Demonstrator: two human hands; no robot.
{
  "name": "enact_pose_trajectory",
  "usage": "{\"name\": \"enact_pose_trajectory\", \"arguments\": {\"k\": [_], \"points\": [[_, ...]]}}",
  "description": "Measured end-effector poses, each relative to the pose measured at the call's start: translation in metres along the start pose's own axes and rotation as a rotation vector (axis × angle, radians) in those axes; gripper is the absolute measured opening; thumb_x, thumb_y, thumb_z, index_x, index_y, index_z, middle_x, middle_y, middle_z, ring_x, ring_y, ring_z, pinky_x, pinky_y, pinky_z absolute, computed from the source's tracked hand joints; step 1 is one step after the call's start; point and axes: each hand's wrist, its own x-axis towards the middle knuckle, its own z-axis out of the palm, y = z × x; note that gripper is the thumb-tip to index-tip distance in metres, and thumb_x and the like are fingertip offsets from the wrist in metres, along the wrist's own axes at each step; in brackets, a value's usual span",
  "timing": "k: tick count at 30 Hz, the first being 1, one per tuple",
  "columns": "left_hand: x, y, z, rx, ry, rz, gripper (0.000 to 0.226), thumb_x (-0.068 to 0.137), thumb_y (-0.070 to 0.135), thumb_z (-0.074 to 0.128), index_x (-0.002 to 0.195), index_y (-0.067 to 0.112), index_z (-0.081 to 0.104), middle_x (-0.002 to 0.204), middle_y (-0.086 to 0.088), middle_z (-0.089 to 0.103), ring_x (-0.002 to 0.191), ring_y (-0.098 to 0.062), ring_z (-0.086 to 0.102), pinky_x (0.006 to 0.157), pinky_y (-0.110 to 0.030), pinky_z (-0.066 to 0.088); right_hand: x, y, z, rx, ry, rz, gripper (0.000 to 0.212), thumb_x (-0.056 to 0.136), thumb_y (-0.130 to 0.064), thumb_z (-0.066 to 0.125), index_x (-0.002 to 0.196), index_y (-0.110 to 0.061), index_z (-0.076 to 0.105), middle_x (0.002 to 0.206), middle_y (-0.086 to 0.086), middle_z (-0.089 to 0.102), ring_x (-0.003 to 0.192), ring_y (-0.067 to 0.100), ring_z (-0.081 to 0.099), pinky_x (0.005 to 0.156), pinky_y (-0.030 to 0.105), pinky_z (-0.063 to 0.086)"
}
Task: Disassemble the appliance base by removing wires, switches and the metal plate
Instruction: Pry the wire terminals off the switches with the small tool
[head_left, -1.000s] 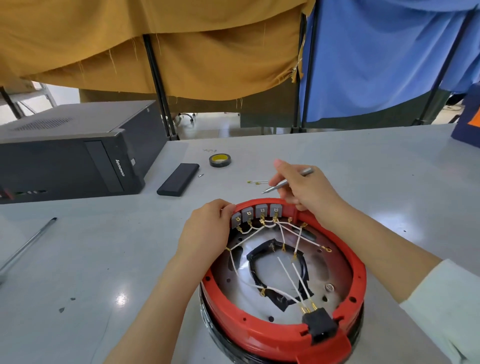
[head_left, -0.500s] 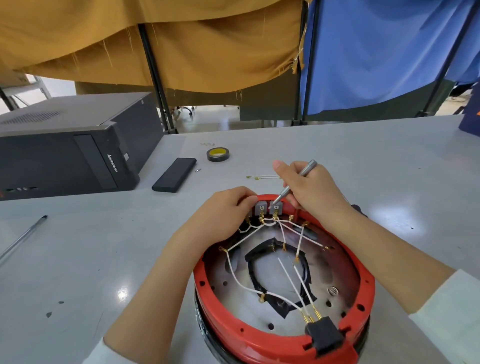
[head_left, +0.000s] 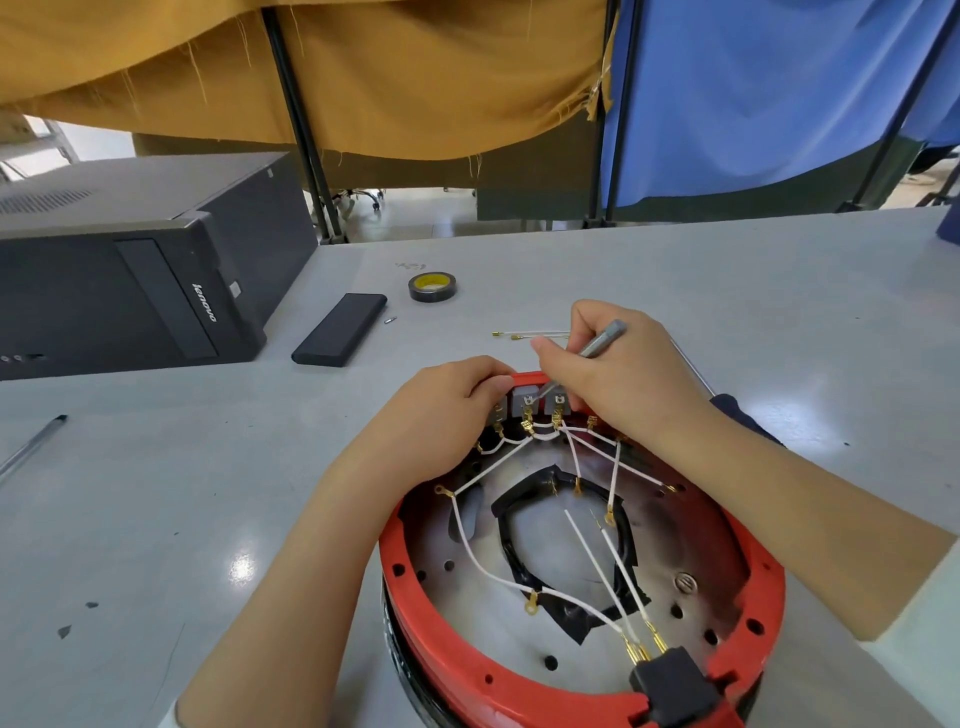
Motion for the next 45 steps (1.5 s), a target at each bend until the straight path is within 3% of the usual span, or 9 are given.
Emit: {"name": "enact_pose_trajectory", "arguments": {"k": [5,10,14,18,22,28,33,37,45], "points": [[0.000,0.000,0.000,0.018,0.005,0.013,0.027,0.099,0.035,0.038,0.113,0.032,0.061,0.076,0.016,0.055,0.073,0.001,0.050,0.061,-0.011,0.035,0.001,0.000,0.003,0.000,-0.020,-0.015,0.035,0.086,-0.023,0.062,0.065,-0.002,0.044,0.054,0.018,0.056,0.034,0.000,0.048,0.040,0.011,0.034],[0.000,0.000,-0.001,0.029,-0.004,0.007,0.027,0.099,0.035,0.038,0.113,0.030,0.061,0.079,0.012,0.058,0.074,-0.003,0.051,0.065,-0.012,0.036,0.008,-0.001,0.006,-0.037,-0.086,0.021,0.029,0.084,-0.019,0.059,0.063,-0.008,0.042,0.053,0.012,0.047,0.036,0.004,0.044,0.047,0.028,0.039],[0.000,0.001,-0.001,0.035,-0.006,0.003,0.027,0.099,0.035,0.037,0.112,0.031,0.061,0.073,0.015,0.054,0.070,0.000,0.049,0.058,-0.013,0.033,0.020,-0.002,0.006,0.003,-0.164,0.108,0.031,0.078,-0.014,0.058,0.056,-0.014,0.036,0.043,0.006,0.046,0.029,0.004,0.041,0.038,0.016,0.033],[-0.001,0.002,-0.001,0.021,-0.002,0.000,0.028,0.100,0.035,0.037,0.114,0.031,0.060,0.076,0.017,0.054,0.073,0.001,0.050,0.061,-0.014,0.035,0.021,-0.001,0.010,-0.014,-0.109,0.085,0.033,0.078,-0.016,0.057,0.054,-0.015,0.034,0.044,0.004,0.043,0.036,0.010,0.041,0.048,0.026,0.037],[-0.001,0.001,-0.001,0.009,0.014,0.000,0.027,0.099,0.034,0.038,0.113,0.031,0.061,0.072,0.018,0.053,0.068,0.003,0.049,0.058,-0.013,0.033,0.012,0.001,0.011,-0.048,0.013,-0.042,0.036,0.080,-0.020,0.056,0.054,-0.017,0.031,0.046,-0.001,0.034,0.044,0.012,0.036,0.047,0.030,0.033],[-0.001,0.001,-0.001,0.001,0.013,-0.009,0.026,0.099,0.035,0.038,0.110,0.033,0.062,0.070,0.015,0.055,0.066,0.002,0.050,0.054,-0.014,0.032,0.016,0.001,0.011,-0.026,-0.072,0.029,0.032,0.080,-0.020,0.057,0.056,-0.015,0.036,0.046,0.005,0.042,0.036,0.007,0.039,0.042,0.021,0.033],[0.000,0.001,-0.001,0.017,0.005,-0.007,0.026,0.099,0.036,0.038,0.111,0.032,0.061,0.070,0.016,0.054,0.066,0.003,0.049,0.052,-0.009,0.034,0.022,-0.001,0.009,0.015,-0.150,0.135,0.032,0.078,-0.014,0.057,0.054,-0.014,0.036,0.035,-0.003,0.043,0.028,0.004,0.038,0.034,0.012,0.030],[0.000,0.001,-0.002,0.012,0.008,-0.018,0.027,0.099,0.037,0.038,0.111,0.033,0.061,0.065,0.017,0.051,0.063,0.002,0.048,0.051,-0.009,0.034,0.024,-0.003,0.008,0.016,-0.173,0.160,0.029,0.078,-0.012,0.055,0.056,-0.013,0.036,0.042,0.003,0.043,0.027,0.005,0.035,0.032,0.013,0.028],[0.000,0.003,-0.002,0.021,-0.001,-0.022,0.027,0.100,0.035,0.037,0.112,0.033,0.061,0.073,0.019,0.053,0.071,0.003,0.049,0.057,-0.013,0.032,0.025,-0.002,0.011,-0.008,-0.163,0.128,0.033,0.080,-0.014,0.053,0.053,-0.015,0.035,0.034,-0.003,0.042,0.031,0.006,0.040,0.039,0.018,0.035]]}}
